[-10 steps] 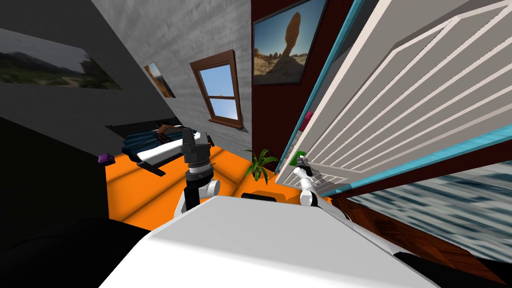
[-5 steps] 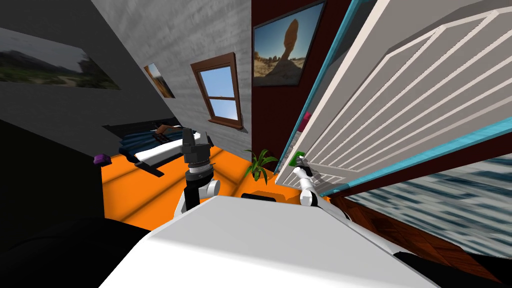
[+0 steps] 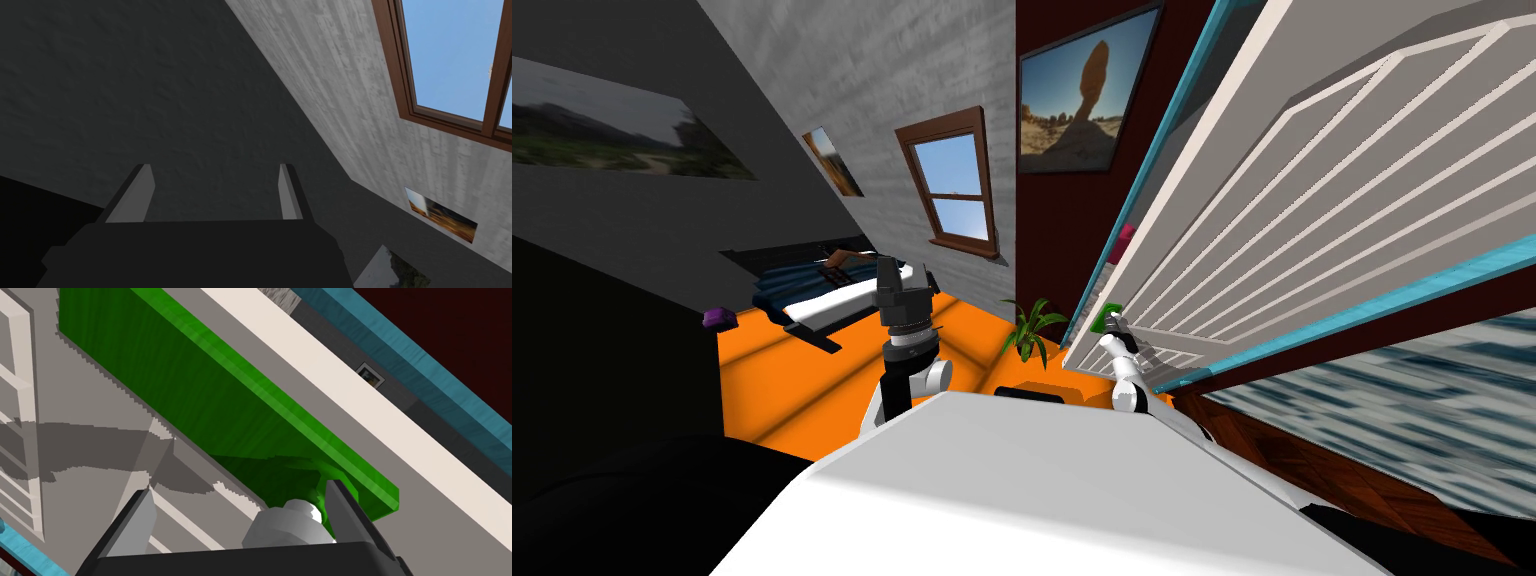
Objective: Pull the door open
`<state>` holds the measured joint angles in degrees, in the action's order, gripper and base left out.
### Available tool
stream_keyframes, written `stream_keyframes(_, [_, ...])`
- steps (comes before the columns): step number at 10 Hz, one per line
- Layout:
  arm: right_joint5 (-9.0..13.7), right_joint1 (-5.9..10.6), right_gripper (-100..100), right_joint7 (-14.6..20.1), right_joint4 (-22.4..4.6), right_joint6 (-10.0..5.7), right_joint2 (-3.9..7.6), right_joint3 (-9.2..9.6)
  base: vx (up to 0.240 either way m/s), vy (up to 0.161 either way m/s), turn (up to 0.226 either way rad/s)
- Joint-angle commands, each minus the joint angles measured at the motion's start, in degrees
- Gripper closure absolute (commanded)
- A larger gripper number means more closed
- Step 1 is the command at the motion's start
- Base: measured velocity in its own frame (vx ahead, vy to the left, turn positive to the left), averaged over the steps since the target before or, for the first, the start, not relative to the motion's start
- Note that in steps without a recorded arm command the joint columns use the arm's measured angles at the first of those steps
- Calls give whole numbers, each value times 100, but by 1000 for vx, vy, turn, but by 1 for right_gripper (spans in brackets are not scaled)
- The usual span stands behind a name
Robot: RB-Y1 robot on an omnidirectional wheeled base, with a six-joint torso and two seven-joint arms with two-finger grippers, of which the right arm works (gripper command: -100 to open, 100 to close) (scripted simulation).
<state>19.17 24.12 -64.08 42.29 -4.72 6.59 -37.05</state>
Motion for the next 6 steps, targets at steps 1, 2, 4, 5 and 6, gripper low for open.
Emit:
stream_keyframes(1, [-16, -146, 100, -15, 122, 26, 48, -200, 0, 0, 0])
stream_keyframes(2, [-16, -146, 100, -15, 122, 26, 48, -200, 3, 7, 13])
stream_keyframes(4, [288, -31, 100, 126, 146, 189, -66, -143, -31, 4, 103])
stream_keyframes(5, [416, -30, 100, 175, 165, 271, -70, -187, -54, -31, 70])
stream_keyframes(6, [586, -28, 100, 240, 190, 379, -77, -244, -47, -41, 53])
